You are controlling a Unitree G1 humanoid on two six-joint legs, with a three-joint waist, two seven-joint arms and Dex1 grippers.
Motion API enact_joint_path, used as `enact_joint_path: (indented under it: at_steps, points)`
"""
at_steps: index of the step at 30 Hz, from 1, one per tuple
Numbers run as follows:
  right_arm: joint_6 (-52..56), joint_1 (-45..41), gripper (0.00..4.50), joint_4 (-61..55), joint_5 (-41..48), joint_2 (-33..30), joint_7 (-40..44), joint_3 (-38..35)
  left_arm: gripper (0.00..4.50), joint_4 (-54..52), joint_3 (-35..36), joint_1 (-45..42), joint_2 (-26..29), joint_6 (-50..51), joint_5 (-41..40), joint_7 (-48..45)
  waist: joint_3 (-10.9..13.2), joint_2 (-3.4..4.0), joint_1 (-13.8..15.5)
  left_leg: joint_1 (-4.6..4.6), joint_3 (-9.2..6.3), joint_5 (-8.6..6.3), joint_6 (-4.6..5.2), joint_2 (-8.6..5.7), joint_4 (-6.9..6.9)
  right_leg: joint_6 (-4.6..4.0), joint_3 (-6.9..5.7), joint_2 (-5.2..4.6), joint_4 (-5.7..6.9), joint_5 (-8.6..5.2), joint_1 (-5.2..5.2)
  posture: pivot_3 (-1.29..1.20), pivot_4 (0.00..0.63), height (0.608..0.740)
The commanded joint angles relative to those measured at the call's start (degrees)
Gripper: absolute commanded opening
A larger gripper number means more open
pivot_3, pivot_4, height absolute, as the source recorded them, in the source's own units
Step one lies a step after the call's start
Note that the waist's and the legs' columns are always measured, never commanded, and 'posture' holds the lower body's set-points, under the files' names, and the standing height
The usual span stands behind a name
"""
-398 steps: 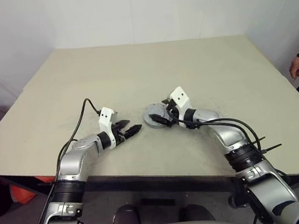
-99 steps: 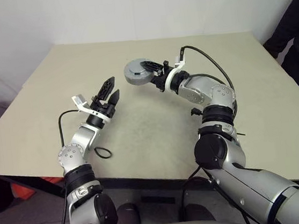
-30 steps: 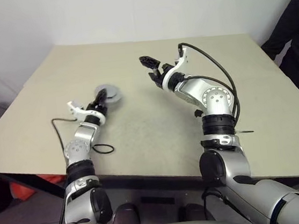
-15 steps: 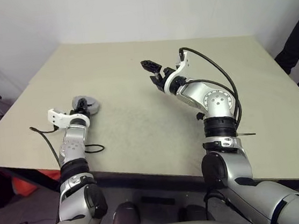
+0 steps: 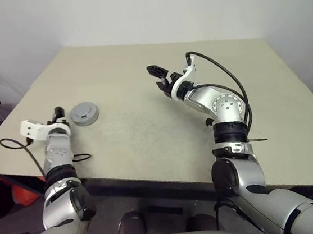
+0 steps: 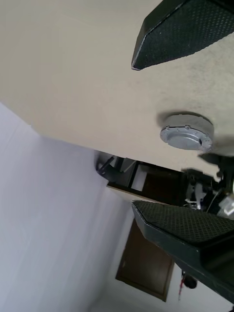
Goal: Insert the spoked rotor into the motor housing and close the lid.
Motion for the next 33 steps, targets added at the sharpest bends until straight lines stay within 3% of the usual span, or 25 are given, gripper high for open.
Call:
enact_joint_path:
  at_steps: [1,5,9,12,18,23,33]
  points:
    - [-3.19,-0.86,4.37,-3.89,-5.99,-2.42,6.38,6.47,4.01,-2.95,-3.23,-1.64,1.15,-2.41,3.10,-4.07,0.00,0.00,0.20,0.00,0.00,0.00,0.00,-0.02,0.01,0.01,0.00,-0.01,0.00,0.01,0.03,0.00,0.000,0.740]
    - [-16.94,3.07,4.37,-9.02,-22.11,-10.89,20.54,20.23,4.01,-12.04,-12.70,0.18,0.78,0.62,6.40,-16.06,0.00,-0.12,1.43,-0.17,-0.02,0.04,-0.07,-0.05,0.11,0.12,-0.14,-0.11,-0.04,0.07,0.08,0.00,0.000,0.740]
    - [-20.30,10.21,4.37,-15.01,-25.92,-26.41,45.61,28.55,4.01,-25.69,-28.28,4.78,1.18,9.04,8.93,-30.62,0.01,-0.18,2.02,-0.12,-0.06,0.01,-0.04,-0.16,0.24,0.16,-0.23,-0.31,-0.09,0.09,0.34,0.00,0.000,0.740]
    - [-24.33,14.95,4.37,-17.51,-30.62,-34.48,54.27,32.69,4.01,-30.82,-40.13,8.80,1.31,9.89,15.50,-37.07,0.00,-0.15,2.09,0.09,-0.25,-0.12,0.17,-0.19,0.30,0.22,-0.18,-0.38,-0.25,0.12,0.60,0.00,0.000,0.740]
    - [-28.47,19.20,4.37,-14.10,-39.04,-40.04,56.08,33.76,4.01,-29.55,-49.15,11.46,-0.49,6.99,23.42,-40.95,0.04,-0.09,-0.28,0.41,-0.30,0.00,0.01,0.10,0.33,-0.24,0.01,-0.06,-0.02,0.12,0.46,0.00,0.000,0.740]
    - [-28.20,21.22,4.37,-15.68,-40.56,-38.78,53.94,32.11,4.01,-28.25,-48.91,11.50,-1.88,6.69,24.50,-41.88,0.06,-0.01,-0.41,0.90,-0.14,0.01,-0.01,0.18,0.28,-0.43,0.20,0.06,0.00,0.16,0.68,0.00,0.000,0.740]
    - [-27.84,21.14,4.37,-14.81,-42.79,-35.37,50.42,30.88,4.01,-28.76,-47.87,10.42,-1.53,8.70,25.50,-42.57,0.05,0.01,-0.17,0.96,0.16,-0.22,0.40,0.09,0.35,-0.52,0.39,-0.06,-0.01,0.21,0.68,0.00,0.000,0.740]
